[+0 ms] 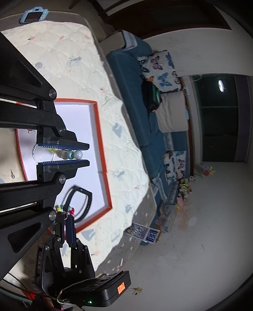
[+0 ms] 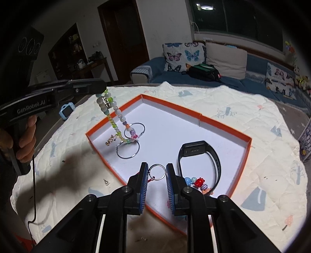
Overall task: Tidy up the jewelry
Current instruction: 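Carry the bead bracelet and pearl ring into the orange tray and open both tools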
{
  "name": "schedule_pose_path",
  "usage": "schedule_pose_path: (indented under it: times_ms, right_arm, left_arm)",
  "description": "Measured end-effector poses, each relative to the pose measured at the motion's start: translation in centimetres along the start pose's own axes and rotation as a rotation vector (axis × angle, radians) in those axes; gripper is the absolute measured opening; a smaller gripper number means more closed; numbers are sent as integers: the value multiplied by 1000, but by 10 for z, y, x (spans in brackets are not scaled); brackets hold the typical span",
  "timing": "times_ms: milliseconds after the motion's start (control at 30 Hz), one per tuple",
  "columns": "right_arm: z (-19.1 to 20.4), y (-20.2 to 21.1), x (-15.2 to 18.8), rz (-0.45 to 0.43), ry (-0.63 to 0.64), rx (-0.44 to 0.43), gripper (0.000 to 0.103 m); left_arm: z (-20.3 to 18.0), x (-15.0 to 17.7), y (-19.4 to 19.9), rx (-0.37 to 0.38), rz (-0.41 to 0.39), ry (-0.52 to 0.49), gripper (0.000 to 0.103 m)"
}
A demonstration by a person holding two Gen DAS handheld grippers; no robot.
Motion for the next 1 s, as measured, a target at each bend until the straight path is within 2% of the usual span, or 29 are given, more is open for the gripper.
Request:
schedule_pose_path:
  times_ms: [367,733,800,833,867,900,1000]
  right_arm:
    - [4,-21,8,67,-4,-3,21]
    - [9,-26,14,98,9,-17,22]
    - [9,-26,14,100,13,-16,27]
    - [9,-27,13,102,14,-15,34]
    - [9,-25,13,98,15,-13,35]
    - [10,-24,13,92,18,-4,35]
    - [10,-16,13,80,19,-7,35]
  left_arm:
    - [35,37,-51,-13,115,81,10]
    - [49,63,-67,-38,196,125,12]
    - [48,64,-65,-43,202,132,17]
    - [47,64,-63,-44,201,133,26]
    - [45,64,-61,-48,194,131,38]
    - [43,63,-57,-53,182,127,42]
    - [36,62,-45,-53,155,120,44]
Point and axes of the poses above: each gripper's, at about its wrist camera, not at the fingertips, and y roughly against the way its jaws point, z to its left, x to its underside, the point moved 3 cm from there along -y, roughly the way its jaws point, and after that the axes turned 11 degrees about x, right-handed, at the moved point
